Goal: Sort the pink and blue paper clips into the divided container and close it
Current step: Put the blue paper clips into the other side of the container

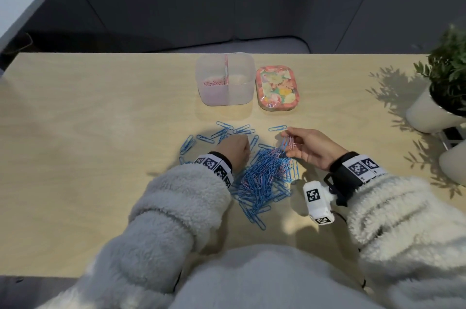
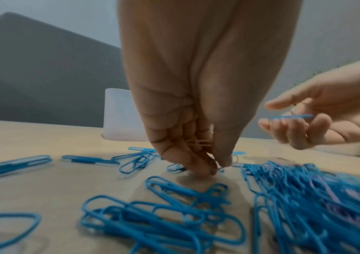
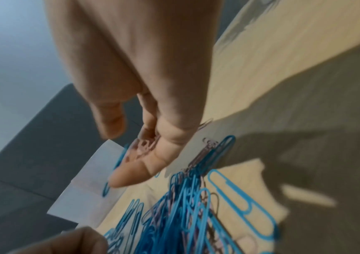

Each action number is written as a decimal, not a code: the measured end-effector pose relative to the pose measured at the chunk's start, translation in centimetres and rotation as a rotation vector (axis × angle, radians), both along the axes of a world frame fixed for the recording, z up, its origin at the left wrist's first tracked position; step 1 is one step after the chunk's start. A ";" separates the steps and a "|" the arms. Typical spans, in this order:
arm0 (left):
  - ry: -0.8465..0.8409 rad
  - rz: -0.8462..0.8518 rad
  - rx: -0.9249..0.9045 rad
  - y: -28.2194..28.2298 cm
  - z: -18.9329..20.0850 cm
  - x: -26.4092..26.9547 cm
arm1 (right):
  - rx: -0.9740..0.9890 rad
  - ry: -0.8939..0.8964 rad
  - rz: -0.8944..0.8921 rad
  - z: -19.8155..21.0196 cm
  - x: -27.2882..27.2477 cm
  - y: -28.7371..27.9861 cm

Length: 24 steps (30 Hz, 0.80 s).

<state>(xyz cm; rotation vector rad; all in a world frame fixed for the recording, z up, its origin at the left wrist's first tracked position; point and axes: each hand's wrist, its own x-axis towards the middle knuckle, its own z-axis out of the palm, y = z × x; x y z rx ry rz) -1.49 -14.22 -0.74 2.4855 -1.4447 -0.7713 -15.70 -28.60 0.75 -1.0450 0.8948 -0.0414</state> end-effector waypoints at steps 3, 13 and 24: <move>0.147 0.118 -0.062 -0.2 0.3 0.6 | -0.185 0.034 0.099 -0.5 0.0 0.3; 0.749 0.410 -0.136 -2.9 1.0 -0.6 | -0.714 0.268 0.256 -0.2 -2.3 -2.5; 0.290 0.346 -0.144 -5.5 -0.4 -1.1 | -0.987 0.482 0.309 -2.7 -1.2 -4.1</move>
